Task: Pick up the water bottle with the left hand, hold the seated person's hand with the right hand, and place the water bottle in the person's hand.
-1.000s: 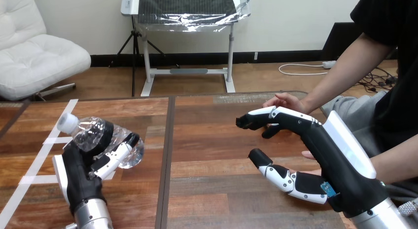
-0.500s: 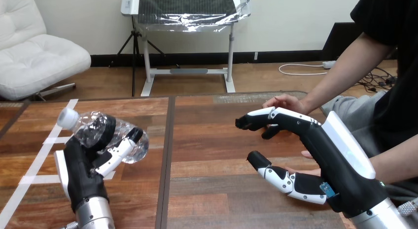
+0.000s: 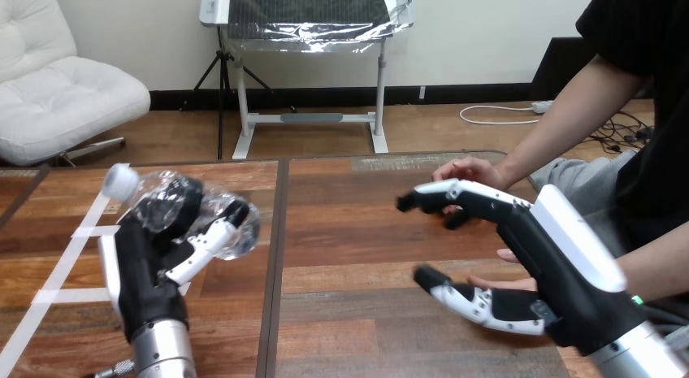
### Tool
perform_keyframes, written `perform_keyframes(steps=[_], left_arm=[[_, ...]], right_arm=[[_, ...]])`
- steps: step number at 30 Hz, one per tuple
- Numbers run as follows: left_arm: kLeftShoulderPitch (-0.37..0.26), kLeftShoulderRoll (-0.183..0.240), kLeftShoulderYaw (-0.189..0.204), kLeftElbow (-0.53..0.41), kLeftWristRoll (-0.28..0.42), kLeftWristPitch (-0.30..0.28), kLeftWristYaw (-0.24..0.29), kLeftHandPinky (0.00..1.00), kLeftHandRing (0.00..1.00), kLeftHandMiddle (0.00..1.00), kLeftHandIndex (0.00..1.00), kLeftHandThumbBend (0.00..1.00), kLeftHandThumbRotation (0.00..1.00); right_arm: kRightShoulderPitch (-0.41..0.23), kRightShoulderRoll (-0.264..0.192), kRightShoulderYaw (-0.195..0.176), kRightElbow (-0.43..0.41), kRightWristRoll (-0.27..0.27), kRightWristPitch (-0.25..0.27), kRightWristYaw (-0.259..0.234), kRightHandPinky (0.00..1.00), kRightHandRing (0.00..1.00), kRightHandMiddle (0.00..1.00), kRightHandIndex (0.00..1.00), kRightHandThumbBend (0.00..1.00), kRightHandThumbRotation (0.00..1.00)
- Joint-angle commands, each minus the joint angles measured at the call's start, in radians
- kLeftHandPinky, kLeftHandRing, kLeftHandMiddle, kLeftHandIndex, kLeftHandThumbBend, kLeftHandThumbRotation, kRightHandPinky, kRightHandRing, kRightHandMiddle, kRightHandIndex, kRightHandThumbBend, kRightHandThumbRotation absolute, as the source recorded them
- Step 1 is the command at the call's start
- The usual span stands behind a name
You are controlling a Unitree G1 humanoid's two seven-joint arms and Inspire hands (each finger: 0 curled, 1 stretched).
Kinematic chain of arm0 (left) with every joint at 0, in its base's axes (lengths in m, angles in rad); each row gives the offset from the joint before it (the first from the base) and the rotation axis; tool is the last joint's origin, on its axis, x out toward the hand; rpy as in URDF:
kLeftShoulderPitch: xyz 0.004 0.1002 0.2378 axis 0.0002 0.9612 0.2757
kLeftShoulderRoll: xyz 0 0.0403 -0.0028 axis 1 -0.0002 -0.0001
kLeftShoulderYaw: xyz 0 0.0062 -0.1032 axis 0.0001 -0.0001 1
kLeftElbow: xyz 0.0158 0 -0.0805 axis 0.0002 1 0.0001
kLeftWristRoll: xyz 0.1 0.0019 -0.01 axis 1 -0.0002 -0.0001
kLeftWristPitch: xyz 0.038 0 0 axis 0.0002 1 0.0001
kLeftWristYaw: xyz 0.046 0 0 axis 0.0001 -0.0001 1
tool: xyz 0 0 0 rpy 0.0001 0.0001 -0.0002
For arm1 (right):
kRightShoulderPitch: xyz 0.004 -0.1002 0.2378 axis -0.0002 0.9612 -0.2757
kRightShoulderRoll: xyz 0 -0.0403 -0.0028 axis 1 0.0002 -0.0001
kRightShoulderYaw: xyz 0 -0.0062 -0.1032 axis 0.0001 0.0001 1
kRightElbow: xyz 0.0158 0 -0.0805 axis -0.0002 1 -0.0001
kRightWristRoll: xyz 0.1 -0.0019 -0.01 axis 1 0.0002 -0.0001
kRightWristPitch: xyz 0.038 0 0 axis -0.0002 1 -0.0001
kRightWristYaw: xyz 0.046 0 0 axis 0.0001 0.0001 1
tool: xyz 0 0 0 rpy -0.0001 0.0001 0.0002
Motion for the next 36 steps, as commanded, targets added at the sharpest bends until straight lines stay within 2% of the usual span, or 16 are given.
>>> perform_keyframes(steps=[1,4,8,13,18,23,26,36], left_arm=[[-0.047,-0.015,-0.052,-0.172,0.03,-0.019,-0.032,0.37,0.4,0.46,0.48,0.66,0.0],[-0.038,-0.018,-0.058,-0.184,0.037,-0.021,-0.039,0.37,0.41,0.46,0.48,0.66,0.0],[-0.025,-0.025,-0.065,-0.195,0.024,-0.029,-0.059,0.38,0.41,0.46,0.48,0.65,0.0],[-0.015,-0.034,-0.071,-0.207,0.017,-0.033,-0.075,0.39,0.41,0.46,0.48,0.63,0.0],[-0.004,-0.039,-0.076,-0.22,0.028,-0.033,-0.079,0.39,0.41,0.46,0.48,0.64,0.0],[0.006,-0.046,-0.083,-0.239,0.033,-0.023,-0.075,0.39,0.41,0.46,0.47,0.65,0.0],[0.01,-0.046,-0.087,-0.245,0.037,-0.02,-0.072,0.39,0.41,0.46,0.47,0.65,0.0],[0.019,-0.045,-0.092,-0.254,0.045,-0.021,-0.075,0.39,0.41,0.46,0.47,0.65,0.0]], right_arm=[[-0.1,-0.097,-0.105,-0.05,-0.032,0.062,0.022,0.66,0.76,0.8,0.76,0.67,0.0],[-0.112,-0.128,-0.124,-0.036,-0.045,0.066,0.026,0.67,0.76,0.8,0.76,0.71,0.0],[-0.128,-0.18,-0.146,-0.02,-0.05,0.118,0.061,0.68,0.77,0.81,0.77,0.76,0.0],[-0.145,-0.235,-0.162,0.003,-0.072,0.154,0.088,0.7,0.78,0.82,0.78,0.8,0.0],[-0.154,-0.287,-0.176,0.021,-0.102,0.222,0.125,0.73,0.81,0.85,0.8,0.8,0.0],[-0.162,-0.327,-0.178,0.038,-0.128,0.287,0.163,0.75,0.84,0.86,0.82,0.79,0.0],[-0.169,-0.348,-0.174,0.057,-0.134,0.308,0.177,0.77,0.85,0.87,0.84,0.77,0.0],[-0.197,-0.412,-0.146,0.131,-0.177,0.348,0.215,0.8,0.88,0.89,0.86,0.75,0.0]])
